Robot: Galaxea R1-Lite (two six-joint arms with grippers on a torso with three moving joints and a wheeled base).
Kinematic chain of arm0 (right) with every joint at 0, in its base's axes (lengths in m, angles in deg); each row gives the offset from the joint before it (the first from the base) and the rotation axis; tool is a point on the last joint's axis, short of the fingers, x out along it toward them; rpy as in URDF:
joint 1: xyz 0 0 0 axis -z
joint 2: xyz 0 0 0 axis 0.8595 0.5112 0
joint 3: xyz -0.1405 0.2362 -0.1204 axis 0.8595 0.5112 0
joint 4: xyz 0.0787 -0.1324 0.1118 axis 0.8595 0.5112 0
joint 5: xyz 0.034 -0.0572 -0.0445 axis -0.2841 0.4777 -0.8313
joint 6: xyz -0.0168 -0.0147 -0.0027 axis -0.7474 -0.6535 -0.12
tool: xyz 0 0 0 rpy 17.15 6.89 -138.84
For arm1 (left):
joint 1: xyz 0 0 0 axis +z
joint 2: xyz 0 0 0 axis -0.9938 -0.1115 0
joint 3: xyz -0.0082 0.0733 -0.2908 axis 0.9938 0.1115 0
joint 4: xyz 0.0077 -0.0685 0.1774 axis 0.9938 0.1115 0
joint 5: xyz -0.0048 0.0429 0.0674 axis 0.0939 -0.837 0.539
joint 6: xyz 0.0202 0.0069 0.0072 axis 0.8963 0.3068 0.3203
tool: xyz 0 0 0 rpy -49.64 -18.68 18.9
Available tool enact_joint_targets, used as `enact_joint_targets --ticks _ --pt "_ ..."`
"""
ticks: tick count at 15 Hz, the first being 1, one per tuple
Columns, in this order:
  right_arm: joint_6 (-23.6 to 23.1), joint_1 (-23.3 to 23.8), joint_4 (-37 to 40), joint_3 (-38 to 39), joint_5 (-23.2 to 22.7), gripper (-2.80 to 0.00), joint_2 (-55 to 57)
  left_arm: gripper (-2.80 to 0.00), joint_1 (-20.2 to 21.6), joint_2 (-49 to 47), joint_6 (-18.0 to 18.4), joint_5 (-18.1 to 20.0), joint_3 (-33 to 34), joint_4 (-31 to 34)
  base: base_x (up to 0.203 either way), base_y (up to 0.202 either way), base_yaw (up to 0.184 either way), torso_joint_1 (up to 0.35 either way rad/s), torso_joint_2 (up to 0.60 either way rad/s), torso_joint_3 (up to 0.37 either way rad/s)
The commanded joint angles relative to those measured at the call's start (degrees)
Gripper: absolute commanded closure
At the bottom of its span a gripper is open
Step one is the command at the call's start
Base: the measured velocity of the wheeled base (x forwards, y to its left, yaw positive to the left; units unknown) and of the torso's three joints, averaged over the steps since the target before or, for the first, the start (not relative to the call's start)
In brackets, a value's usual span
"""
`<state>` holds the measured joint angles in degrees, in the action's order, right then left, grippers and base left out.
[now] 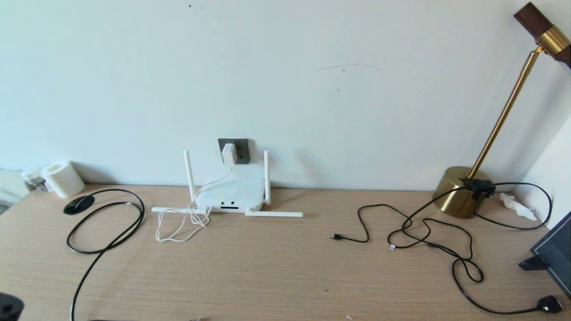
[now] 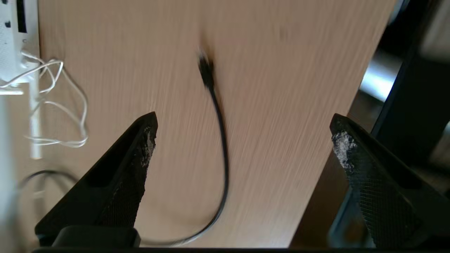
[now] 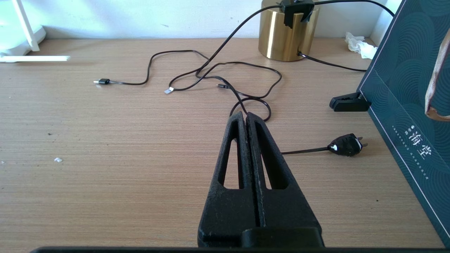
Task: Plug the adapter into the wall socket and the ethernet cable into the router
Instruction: Pick up cable
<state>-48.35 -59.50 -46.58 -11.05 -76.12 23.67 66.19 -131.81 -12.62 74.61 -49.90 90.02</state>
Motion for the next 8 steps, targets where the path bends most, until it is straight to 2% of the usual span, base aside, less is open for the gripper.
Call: enact_joint_targets --ticks 1,2,5,8 --pt "0.0 0.0 0.0 0.0 0.0 0.00 0.0 -2.80 0.0 -0.1 8.8 -5.6 1.9 0.4 0.000 0.000 0.000 0.000 0.00 0.000" --pt "0.0 0.0 -0.1 0.0 0.0 0.00 0.0 -2.80 -0.1 -1.0 10.0 -6.0 2.4 0.5 0.000 0.000 0.000 0.000 0.00 0.000" --pt "0.0 0.0 0.0 0.0 0.0 0.00 0.0 -2.80 0.0 -5.0 10.7 -6.3 3.9 -0.4 0.000 0.000 0.000 0.000 0.00 0.000" --pt "0.0 0.0 -0.1 0.0 0.0 0.00 0.0 -2.80 -0.1 -13.5 10.7 -6.0 1.7 -1.9 0.000 0.000 0.000 0.000 0.00 0.000"
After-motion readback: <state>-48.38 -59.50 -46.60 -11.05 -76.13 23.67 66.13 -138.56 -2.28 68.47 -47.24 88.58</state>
